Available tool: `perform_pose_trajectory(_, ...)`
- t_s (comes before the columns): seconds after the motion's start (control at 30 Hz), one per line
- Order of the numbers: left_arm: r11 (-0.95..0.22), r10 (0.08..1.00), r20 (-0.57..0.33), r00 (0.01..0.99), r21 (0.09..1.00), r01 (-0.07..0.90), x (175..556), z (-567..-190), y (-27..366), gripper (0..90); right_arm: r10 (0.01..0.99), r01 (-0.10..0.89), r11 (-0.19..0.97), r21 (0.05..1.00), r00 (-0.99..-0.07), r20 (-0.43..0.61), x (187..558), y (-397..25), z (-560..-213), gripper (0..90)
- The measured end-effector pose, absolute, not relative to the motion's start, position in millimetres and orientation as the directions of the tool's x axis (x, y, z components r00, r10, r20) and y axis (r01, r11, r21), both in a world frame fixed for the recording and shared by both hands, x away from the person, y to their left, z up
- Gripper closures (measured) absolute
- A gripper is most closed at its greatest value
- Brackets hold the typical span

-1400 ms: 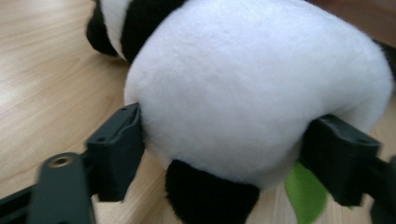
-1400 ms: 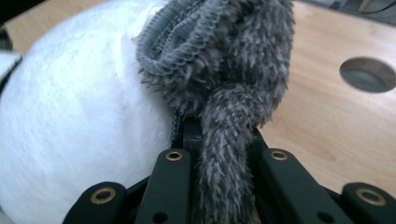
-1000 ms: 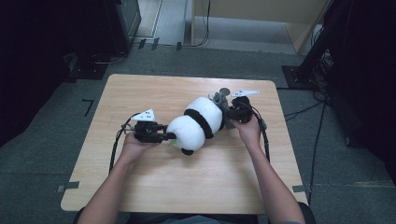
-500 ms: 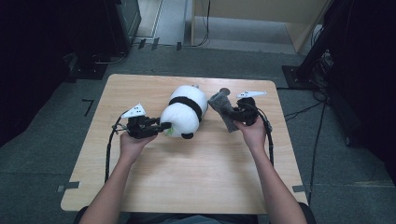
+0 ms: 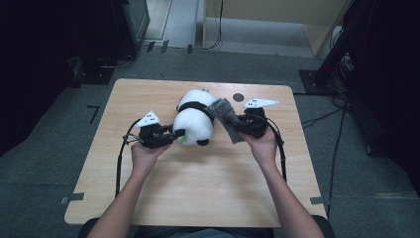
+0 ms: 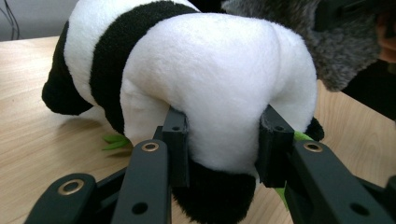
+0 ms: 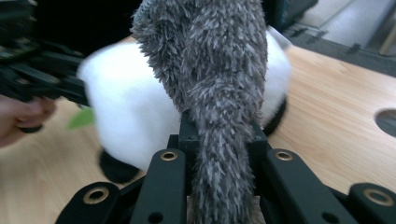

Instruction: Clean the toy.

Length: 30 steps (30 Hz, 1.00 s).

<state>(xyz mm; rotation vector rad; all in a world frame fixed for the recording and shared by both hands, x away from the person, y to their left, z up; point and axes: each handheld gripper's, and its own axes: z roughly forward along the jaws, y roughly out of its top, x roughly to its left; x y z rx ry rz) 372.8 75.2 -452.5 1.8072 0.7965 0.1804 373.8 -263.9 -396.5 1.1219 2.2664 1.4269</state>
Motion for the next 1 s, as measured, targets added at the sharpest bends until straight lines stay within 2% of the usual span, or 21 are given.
perform_pose_trajectory(0.37, -0.19, 0.6, -0.224, 0.768, 0.892, 0.41, 366, -450, 58, 63.1, 0.653, 0.429, 0.263, 0.864, -0.738, 0.168, 356, -233, -388, 76.8)
perform_pose_trajectory(1.0, -0.123, 0.643, -0.248, 0.725, 0.901, 0.417, 365, -447, 63, 63.2, 0.557, 0.406, 0.378, 0.832, -0.817, 0.145, 337, -184, -412, 76.0)
